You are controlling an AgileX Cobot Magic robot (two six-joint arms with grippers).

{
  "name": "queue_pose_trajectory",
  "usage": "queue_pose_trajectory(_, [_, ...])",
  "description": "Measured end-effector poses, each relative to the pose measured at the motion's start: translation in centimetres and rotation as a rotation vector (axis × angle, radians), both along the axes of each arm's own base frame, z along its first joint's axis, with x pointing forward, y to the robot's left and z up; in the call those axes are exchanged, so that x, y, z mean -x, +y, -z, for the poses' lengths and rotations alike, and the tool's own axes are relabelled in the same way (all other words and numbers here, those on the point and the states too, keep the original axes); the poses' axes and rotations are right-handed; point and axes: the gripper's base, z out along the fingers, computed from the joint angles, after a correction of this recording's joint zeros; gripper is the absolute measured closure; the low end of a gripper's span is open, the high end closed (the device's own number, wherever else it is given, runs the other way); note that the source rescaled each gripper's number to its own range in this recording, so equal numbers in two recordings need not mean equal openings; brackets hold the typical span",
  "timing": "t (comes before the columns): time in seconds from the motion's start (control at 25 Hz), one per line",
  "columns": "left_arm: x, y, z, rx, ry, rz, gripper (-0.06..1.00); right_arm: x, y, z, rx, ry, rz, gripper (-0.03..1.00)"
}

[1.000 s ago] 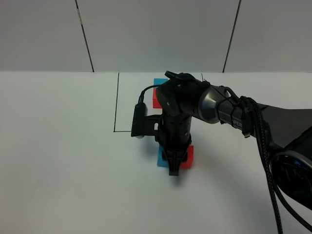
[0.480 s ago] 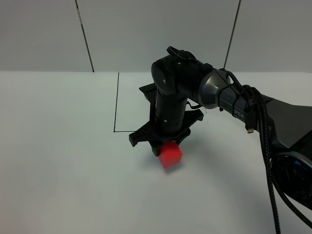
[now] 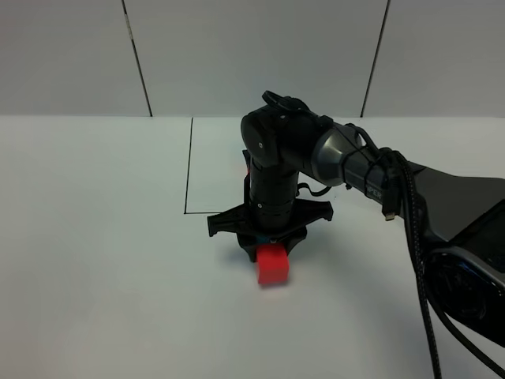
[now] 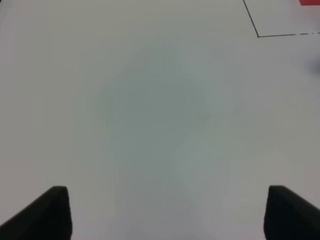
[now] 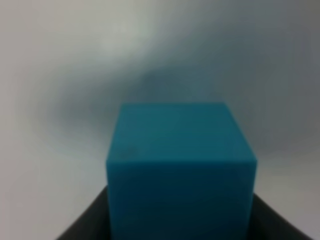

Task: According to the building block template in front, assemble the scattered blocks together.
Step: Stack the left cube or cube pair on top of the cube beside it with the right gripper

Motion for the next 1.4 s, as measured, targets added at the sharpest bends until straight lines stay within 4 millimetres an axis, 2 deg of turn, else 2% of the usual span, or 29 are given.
queue_pose_trajectory(0.24, [0.0, 0.0, 0.0, 0.0, 0.0, 0.0, 0.3, 0.3, 0.5, 2.0, 0.025, 0.036, 0.028, 0.95])
queue_pose_trajectory(1.4, [0.0, 0.0, 0.0, 0.0, 0.0, 0.0, 0.3, 0.0, 0.7, 3.2, 0.03, 0.038, 0.065, 0.95])
